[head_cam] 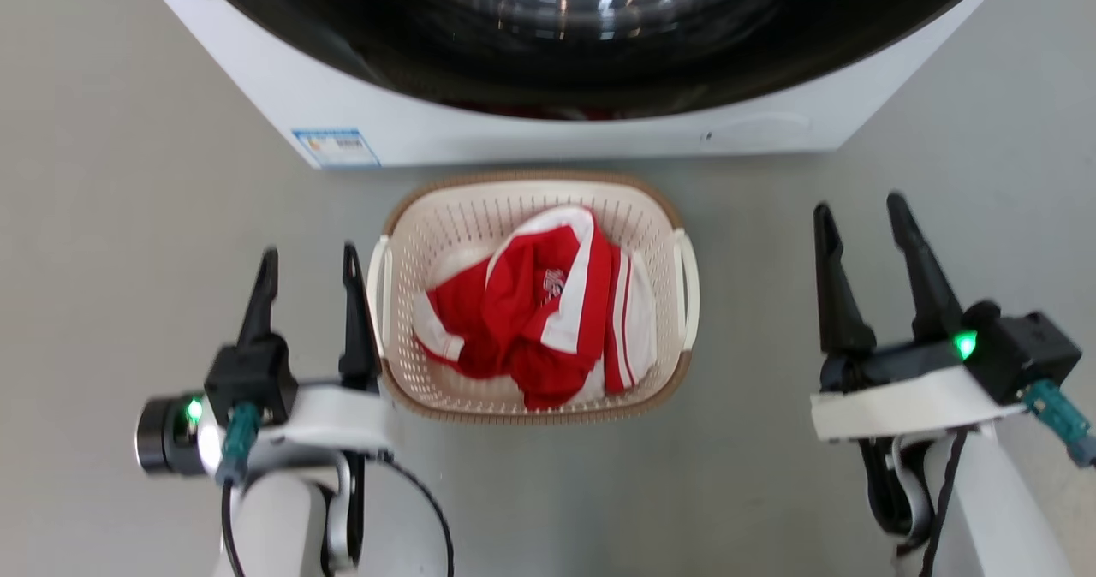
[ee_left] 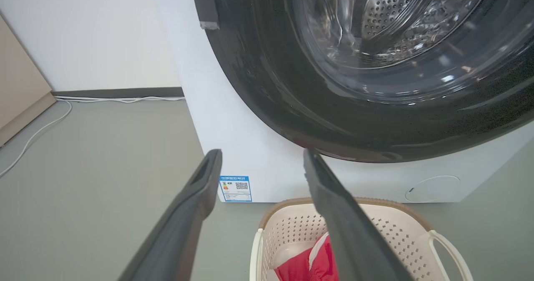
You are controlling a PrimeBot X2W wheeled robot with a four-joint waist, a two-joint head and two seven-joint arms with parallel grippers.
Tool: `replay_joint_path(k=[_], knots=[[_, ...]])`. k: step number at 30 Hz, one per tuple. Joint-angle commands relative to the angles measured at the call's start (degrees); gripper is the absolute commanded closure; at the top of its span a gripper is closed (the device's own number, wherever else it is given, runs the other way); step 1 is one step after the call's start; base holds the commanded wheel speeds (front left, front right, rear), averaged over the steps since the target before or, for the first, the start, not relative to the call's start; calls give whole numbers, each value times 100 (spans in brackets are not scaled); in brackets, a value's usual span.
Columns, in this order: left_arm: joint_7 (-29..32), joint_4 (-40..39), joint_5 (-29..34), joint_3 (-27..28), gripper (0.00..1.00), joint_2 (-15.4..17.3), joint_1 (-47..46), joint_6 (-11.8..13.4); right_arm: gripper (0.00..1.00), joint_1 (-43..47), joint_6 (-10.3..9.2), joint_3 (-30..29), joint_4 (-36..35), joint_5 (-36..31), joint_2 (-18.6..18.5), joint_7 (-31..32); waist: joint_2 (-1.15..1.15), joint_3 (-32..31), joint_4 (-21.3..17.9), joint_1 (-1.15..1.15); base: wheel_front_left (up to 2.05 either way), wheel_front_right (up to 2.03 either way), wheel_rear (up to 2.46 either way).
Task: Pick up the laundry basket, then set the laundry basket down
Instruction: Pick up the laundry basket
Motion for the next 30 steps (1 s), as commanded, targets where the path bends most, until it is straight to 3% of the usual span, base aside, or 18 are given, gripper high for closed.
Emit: replay_joint_path(k=[1,12,30], knots=[[-28,-199,50,160,0,92,168,32,0,136,40,155,-119,70,32,-38,0,-271,-36,0,0,0,0],[-28,-552,49,99,0,92,1200,142,0,818,40,290,37,254,32,-38,0,-1224,-102,0,0,0,0],[-28,-580,-82,213,0,92,2095,193,0,1636,40,356,189,407,32,-38,0,-2163,-165,0,0,0,0]])
